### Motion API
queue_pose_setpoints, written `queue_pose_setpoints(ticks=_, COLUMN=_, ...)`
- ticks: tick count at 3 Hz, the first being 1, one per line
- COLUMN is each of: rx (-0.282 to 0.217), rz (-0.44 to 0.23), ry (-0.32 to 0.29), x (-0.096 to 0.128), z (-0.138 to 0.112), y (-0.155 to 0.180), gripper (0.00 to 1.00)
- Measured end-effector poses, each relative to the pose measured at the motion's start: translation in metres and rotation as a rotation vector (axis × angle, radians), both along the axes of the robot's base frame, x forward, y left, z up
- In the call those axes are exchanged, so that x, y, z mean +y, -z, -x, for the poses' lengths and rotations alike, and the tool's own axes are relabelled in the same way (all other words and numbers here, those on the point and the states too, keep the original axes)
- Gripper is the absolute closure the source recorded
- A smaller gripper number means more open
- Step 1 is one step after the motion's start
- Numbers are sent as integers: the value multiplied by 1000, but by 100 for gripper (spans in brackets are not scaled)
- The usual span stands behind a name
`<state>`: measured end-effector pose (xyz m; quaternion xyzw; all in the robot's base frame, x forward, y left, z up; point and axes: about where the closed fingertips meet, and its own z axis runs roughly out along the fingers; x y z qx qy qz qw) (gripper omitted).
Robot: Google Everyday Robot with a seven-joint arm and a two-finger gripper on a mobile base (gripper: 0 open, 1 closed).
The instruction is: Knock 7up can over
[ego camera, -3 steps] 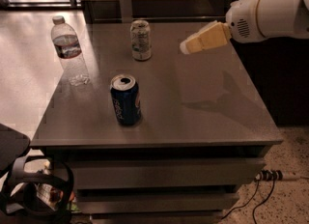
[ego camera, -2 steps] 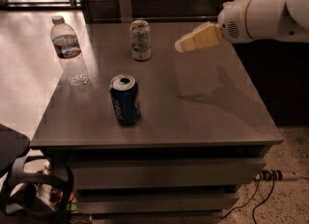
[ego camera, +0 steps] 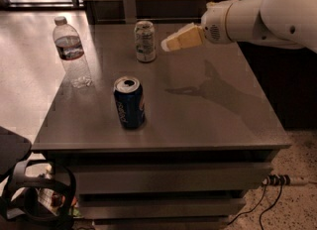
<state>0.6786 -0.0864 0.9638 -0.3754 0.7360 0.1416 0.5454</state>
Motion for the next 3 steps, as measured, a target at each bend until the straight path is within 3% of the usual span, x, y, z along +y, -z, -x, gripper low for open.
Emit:
queue_pose_setpoints(ticks=1, rx=-12, rz=-45, ry=-37, x=23, z=-23, y=10, gripper=0)
queue_pose_setpoints(ticks=3, rx=15, rz=-186, ry=-98, x=70, z=-69, y=52, gripper=0)
